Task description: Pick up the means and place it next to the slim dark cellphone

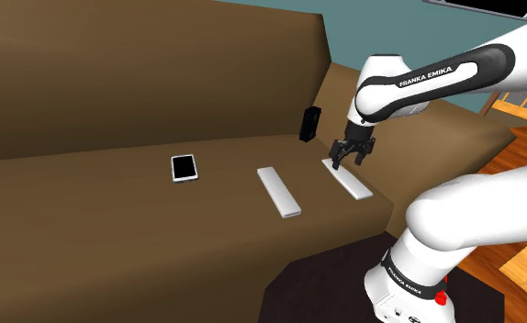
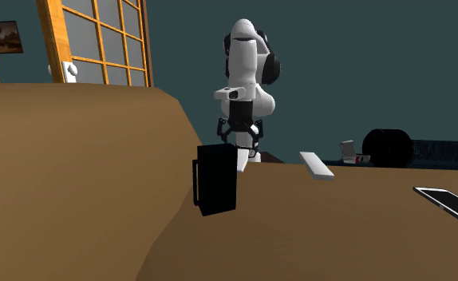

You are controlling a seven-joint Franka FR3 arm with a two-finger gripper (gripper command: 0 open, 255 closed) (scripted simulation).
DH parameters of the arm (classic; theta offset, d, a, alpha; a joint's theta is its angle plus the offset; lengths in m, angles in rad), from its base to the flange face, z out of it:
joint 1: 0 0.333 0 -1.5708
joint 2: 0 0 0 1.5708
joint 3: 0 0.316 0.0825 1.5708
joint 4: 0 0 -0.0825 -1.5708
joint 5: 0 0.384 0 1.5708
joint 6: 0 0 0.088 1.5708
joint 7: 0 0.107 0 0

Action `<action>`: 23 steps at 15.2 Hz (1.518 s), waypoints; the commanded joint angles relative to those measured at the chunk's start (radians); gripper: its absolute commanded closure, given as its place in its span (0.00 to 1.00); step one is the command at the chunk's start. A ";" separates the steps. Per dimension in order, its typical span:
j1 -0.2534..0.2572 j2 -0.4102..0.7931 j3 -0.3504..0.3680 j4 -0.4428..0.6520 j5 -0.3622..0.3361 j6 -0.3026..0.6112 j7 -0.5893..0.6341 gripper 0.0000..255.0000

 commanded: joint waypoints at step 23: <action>-0.011 0.086 -0.014 -0.061 -0.017 0.148 0.007 1.00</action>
